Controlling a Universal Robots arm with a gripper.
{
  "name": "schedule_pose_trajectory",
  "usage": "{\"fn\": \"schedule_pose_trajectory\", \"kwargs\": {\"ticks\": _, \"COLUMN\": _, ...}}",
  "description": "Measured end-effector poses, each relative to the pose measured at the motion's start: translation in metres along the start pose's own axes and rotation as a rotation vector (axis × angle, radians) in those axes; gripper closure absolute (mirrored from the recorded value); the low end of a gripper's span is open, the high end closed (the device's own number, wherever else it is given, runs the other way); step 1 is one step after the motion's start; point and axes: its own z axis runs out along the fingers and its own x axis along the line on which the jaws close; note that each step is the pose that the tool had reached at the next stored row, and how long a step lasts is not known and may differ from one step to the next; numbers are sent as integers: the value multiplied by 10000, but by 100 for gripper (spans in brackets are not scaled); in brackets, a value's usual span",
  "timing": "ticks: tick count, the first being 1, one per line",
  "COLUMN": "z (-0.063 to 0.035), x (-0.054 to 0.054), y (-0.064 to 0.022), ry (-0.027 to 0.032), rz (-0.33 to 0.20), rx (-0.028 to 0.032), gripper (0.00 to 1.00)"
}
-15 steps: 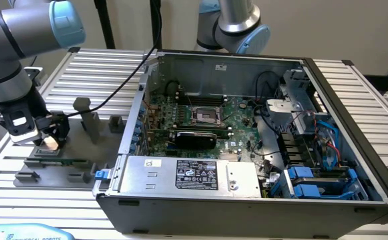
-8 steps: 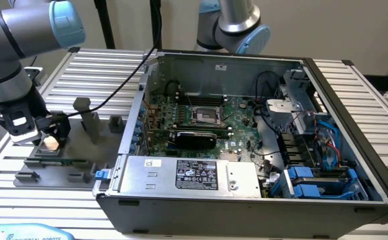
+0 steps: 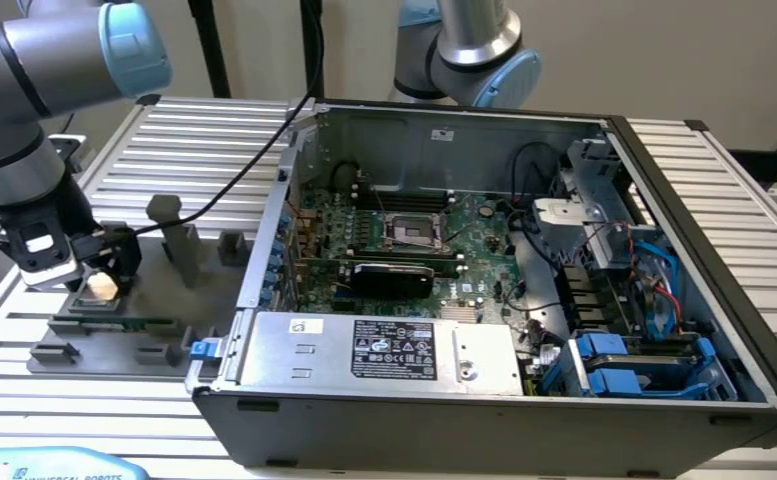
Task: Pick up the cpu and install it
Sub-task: 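Pick up the cpu and move it towards the insertion slot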
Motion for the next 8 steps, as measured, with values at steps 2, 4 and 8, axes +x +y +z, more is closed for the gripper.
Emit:
{"fn": "schedule_pose_trajectory", "kwargs": {"ticks": 2, "z": 0, "x": 0, "y": 0, "ry": 1, "rz": 0, "rx": 1, "gripper": 32}}
{"fn": "schedule_pose_trajectory", "kwargs": {"ticks": 4, "z": 0, "x": 0, "y": 0, "ry": 1, "rz": 0, "rx": 1, "gripper": 42}}
{"fn": "schedule_pose_trajectory", "kwargs": {"ticks": 8, "z": 1, "x": 0, "y": 0, "ry": 1, "rz": 0, "rx": 0, "gripper": 42}}
